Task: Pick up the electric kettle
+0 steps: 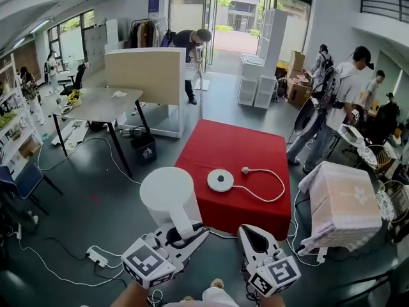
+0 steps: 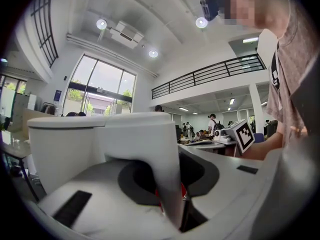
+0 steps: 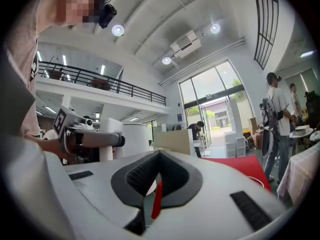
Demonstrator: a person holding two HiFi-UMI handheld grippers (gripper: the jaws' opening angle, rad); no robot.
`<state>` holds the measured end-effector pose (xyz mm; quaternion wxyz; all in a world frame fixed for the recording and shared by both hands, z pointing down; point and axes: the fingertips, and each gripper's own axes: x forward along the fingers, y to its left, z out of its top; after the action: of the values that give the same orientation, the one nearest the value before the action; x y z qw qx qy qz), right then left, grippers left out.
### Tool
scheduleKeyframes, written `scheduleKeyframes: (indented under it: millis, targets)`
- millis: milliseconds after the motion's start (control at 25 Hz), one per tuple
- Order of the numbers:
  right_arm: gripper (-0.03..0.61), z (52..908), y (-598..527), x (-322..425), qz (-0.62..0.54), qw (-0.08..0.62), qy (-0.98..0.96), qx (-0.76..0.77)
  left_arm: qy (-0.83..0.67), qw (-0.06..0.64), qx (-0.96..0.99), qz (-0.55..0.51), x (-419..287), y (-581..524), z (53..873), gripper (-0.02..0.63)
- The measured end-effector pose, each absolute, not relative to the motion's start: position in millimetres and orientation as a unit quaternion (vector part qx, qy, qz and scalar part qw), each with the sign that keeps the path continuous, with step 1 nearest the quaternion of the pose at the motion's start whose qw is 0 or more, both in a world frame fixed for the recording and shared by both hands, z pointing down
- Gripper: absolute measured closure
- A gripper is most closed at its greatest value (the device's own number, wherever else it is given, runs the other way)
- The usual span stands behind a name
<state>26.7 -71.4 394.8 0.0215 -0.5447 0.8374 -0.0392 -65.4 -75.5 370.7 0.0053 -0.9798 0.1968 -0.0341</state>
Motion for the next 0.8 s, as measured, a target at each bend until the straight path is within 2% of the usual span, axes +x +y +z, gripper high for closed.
scheduleKeyframes:
  millis: [800]
  targets:
    - [0.569, 387, 19, 35, -0.028, 0.022, 0.840, -0.541, 0.188, -0.014, -0.982, -0.014, -52, -3, 383, 0.531]
